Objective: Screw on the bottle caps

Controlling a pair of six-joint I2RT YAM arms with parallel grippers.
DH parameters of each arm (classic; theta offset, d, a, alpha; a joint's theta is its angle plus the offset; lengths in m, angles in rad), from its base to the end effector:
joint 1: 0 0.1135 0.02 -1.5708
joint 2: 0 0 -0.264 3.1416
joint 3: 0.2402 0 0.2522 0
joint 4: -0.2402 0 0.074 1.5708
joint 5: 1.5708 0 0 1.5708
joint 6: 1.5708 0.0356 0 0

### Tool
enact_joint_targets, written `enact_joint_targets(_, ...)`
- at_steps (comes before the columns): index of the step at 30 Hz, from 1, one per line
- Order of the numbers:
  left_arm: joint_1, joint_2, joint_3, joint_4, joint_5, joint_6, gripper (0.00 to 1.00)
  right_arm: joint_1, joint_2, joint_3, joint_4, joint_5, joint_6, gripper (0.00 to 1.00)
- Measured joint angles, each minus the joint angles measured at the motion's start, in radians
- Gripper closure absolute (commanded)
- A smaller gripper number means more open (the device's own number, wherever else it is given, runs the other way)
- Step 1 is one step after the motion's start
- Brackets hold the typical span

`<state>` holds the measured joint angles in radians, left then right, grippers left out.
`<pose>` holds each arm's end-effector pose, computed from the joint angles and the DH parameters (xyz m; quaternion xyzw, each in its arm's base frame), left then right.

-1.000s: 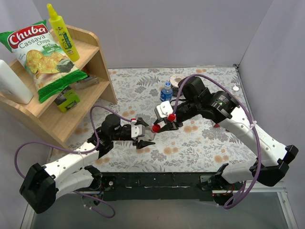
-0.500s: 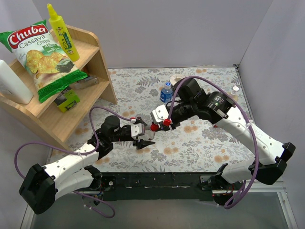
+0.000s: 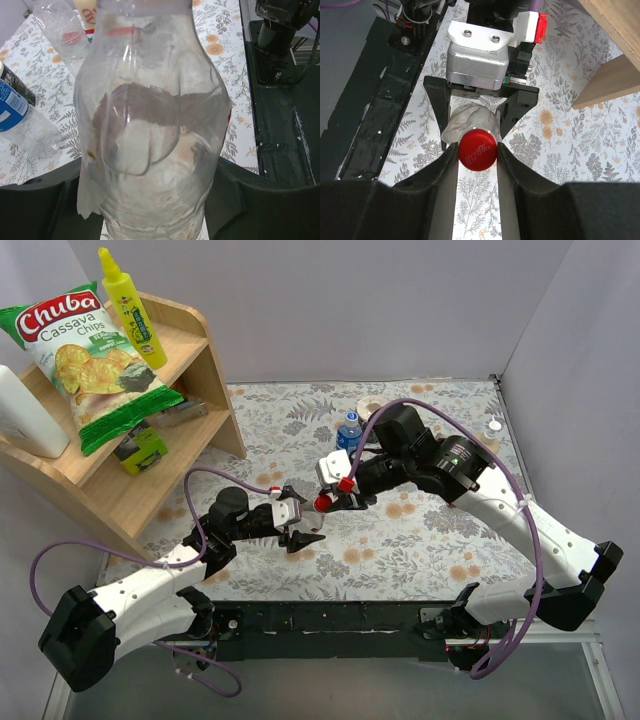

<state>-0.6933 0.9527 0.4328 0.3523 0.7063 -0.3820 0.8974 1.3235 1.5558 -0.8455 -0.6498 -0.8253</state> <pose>0.1460 -0.1514 0.2422 0.3316 0.6734 -0.5370 0.3849 0.1476 0.2195 0.4254 -0.7340 0.4363 0.2989 0.4261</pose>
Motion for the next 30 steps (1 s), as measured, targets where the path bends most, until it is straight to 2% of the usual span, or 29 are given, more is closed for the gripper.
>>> enact_joint_targets(10, 0.0, 0.002, 0.0, 0.021, -0.015, -0.015, 1.0, -0.008, 0.003, 0.006, 0.002, -0.008, 0.019, 0.78)
enact_joint_targets(18, -0.003, 0.019, 0.0, 0.038, -0.08, -0.071, 1.0, -0.015, 0.029, 0.024, 0.024, 0.055, 0.173, 0.79)
enact_joint_targets(30, -0.004, 0.052, -0.014, 0.046, -0.186, -0.156, 1.0, -0.029, 0.16, 0.149, -0.061, 0.153, 0.34, 0.8)
